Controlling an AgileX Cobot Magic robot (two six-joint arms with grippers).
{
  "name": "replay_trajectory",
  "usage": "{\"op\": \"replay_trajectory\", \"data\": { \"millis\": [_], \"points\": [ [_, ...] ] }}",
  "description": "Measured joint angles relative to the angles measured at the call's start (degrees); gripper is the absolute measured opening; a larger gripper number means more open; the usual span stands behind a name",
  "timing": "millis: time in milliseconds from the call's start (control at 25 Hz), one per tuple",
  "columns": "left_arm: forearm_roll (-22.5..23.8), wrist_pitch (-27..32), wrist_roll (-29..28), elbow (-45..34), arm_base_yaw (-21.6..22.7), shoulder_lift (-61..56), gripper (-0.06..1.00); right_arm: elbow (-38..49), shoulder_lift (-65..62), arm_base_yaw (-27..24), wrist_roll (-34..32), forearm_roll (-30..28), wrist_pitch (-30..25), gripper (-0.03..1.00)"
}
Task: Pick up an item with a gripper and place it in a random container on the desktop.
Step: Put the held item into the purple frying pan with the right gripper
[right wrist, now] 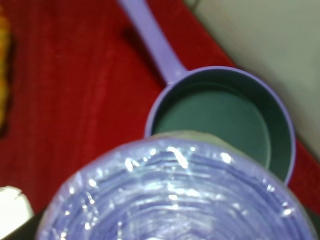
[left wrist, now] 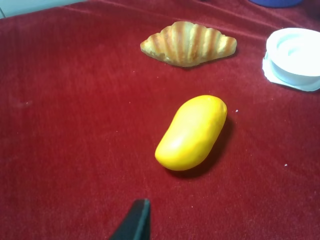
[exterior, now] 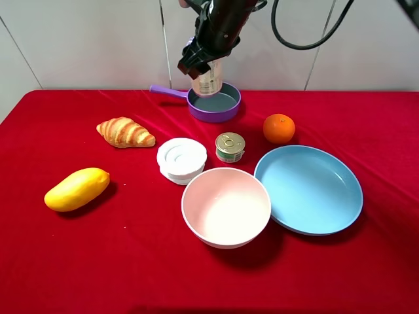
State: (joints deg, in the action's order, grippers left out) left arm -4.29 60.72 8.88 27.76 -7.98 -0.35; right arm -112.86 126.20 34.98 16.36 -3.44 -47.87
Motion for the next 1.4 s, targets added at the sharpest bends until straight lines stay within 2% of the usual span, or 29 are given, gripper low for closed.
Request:
{"op": "replay_trajectory", "data": {
  "millis": [400,960,1400],
  "points": [
    [0.00,0.00,0.00,0.00,0.00,0.00,0.98,-8.13,6.06,-2.55,0.45,2.02,-0.71,0.47],
    [0.00,0.00,0.00,0.00,0.00,0.00,0.98,-8.53,10.71,-5.36,0.85,4.98,5.04,0.47],
    [0.00,0.00,0.00,0.00,0.00,0.00,0.98,-8.53,12.44,-7.02,0.85,5.37,5.93,0.47]
  ]
}}
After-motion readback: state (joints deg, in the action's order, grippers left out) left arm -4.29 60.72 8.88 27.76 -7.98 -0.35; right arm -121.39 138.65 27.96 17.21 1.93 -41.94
